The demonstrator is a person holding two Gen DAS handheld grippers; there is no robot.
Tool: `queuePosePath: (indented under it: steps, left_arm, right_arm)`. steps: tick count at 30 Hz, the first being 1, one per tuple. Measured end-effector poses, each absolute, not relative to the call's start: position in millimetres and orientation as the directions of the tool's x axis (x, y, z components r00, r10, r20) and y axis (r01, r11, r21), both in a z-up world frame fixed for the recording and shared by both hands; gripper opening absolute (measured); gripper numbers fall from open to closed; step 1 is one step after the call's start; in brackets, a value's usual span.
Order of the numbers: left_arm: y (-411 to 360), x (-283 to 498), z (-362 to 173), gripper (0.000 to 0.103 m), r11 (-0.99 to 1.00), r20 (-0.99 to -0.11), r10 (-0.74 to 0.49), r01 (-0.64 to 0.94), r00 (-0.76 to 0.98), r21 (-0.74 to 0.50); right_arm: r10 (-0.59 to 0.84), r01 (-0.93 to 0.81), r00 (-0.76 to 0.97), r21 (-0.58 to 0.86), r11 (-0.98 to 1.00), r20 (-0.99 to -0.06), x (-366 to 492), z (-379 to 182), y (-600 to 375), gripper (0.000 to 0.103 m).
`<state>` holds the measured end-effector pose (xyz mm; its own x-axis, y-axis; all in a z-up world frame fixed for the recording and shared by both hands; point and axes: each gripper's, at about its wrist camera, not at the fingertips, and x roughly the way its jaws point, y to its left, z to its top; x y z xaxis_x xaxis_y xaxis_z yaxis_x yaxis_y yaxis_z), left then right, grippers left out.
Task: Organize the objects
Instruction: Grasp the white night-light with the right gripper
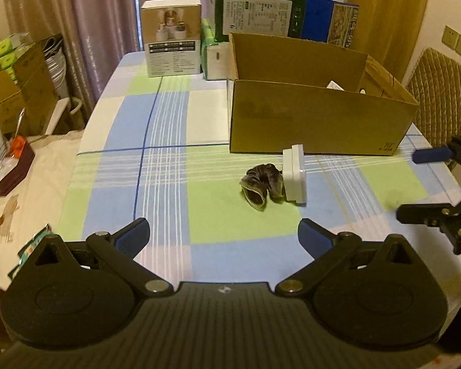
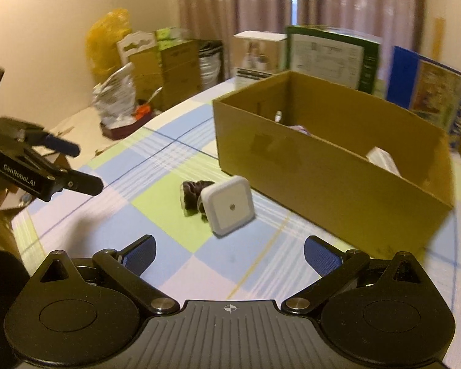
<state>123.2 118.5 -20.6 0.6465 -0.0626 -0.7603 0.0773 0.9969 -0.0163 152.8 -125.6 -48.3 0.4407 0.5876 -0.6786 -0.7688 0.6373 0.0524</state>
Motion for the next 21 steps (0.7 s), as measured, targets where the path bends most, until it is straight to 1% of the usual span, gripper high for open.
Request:
queuePosePath:
  steps: [2,5,7,12,17,21]
  left_arm:
    - [119.0,133.9,-28.1,0.094,0.995,-0.768,-0.071,0.104,0.636,-0.005]
    - [117.3,149.1,-41.1,0.092,0.987,-0.780,-0.084,0.159,0.621,0.020]
    - [115.8,157.2,-49.1,0.091,0.979,-0.783,-0.098,0.202,0.614,0.036]
    - [114.3,175.0,-63.9,0.088,0.960,-0.782,-0.132,0.276,0.609,0.053]
    - [117.9,188.5,-76.0,0.075,0.956,-0.787,-0.137,0.288,0.602,0.053]
    - [122.7,193.7,-81.5,0.074,0.956,-0.786,-0.147,0.289,0.601,0.043]
  right_arm:
    - [0.603,-0.795,0.423,0.041,0.605,-0.676,165.2,-57.8,-116.4,0.101]
    - [0.608,-0.824,0.403,0.018,0.566,-0.684,181.6,-70.1,-105.1,0.098]
    - [0.608,-0.844,0.382,0.005,0.536,-0.696,194.0,-80.2,-96.8,0.093]
    - [0.604,-0.892,0.330,-0.031,0.451,-0.726,215.0,-101.0,-77.8,0.088]
    - [0.607,-0.916,0.300,-0.044,0.400,-0.736,229.6,-117.3,-61.4,0.085]
    - [0.607,-0.926,0.276,-0.037,0.374,-0.745,239.9,-129.5,-51.5,0.080]
